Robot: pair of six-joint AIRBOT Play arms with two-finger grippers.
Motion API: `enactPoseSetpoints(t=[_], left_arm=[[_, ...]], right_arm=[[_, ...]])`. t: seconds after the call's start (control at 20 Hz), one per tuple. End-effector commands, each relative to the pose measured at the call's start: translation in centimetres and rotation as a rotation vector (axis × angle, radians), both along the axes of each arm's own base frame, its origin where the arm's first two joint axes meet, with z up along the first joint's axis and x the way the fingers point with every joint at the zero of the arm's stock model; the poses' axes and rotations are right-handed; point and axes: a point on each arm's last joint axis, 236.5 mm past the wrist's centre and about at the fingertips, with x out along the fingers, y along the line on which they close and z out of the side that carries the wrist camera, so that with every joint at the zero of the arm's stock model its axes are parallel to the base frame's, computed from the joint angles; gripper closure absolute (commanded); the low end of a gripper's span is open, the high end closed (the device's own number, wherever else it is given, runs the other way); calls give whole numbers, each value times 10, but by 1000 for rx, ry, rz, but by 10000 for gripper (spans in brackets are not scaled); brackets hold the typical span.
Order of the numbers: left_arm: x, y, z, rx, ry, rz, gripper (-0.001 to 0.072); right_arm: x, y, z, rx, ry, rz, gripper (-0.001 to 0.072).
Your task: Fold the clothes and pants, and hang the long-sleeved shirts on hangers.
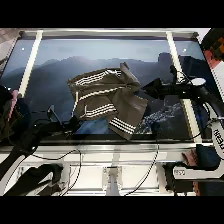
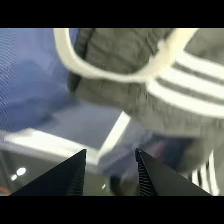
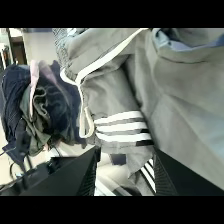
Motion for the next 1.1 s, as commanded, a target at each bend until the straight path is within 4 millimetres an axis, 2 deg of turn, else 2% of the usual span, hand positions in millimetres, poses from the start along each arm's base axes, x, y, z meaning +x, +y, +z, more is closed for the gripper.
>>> enactPoseSetpoints(t=[0.0,0.15,0.35,0.55,0.7,0.85,0.95,1.0,1.05], left_arm=[[25,-1,-12,12,-51,91,369],[27,1,-18,5,-31,132,355],[44,8,-11,-30,-68,246,341],[48,10,-11,-37,-73,273,322],[48,13,-25,-59,-13,356,323],[47,15,-35,-46,9,366,327],[53,17,-32,-47,-18,378,385],[57,18,-30,-48,-34,385,559],[59,18,-28,-50,-40,385,672]], right_arm=[[-4,5,11,22,-3,34,330],[0,5,19,21,-24,43,330],[0,6,21,23,-26,44,330],[0,6,21,23,-26,44,330],[-1,6,21,26,-24,49,330],[-8,9,22,36,-12,74,330],[-13,10,21,34,-1,97,331],[-14,9,19,25,1,101,336],[-15,8,17,15,3,105,385]])
